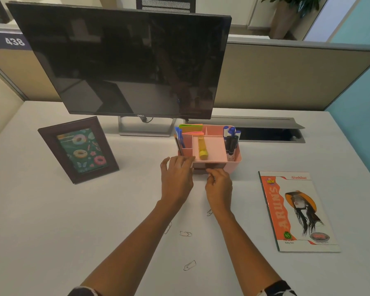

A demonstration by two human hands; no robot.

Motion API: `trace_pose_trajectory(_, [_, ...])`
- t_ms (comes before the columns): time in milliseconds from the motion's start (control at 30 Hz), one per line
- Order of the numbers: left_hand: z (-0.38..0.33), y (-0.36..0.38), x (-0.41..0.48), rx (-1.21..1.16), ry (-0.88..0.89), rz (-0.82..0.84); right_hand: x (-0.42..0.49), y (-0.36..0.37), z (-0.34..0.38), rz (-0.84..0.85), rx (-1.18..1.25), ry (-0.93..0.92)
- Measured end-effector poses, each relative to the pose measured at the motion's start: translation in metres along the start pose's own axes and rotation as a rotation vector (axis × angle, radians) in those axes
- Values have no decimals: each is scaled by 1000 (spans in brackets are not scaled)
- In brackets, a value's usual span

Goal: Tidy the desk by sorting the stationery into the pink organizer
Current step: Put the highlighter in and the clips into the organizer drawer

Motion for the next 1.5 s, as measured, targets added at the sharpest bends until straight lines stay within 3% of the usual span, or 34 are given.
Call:
trace_pose_trajectory(400, [2, 1, -1, 1, 10, -38, -2, 0, 1, 31, -286, -180])
trace_pose_trajectory(1133, [2, -6, -3, -39, 34, 51, -38, -15, -12, 67, -242, -203])
trace_pose_trajectory(1267, [10, -5, -12, -101, 51, -17, -49, -18, -23, 68, -206, -181])
trace_pose_trajectory(1500, [40, 7, -69, -166, -144, -51, -80, -23, -49, 120, -319, -231])
Point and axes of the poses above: each hand's wrist, its own x-axis towards the middle knuckle, its own y-axis out of the palm, z = x × y, the point moved 1 cm from there along x, towards the middle knuckle, and after that the axes turned 7 degrees about x, right-handed, at the moved point
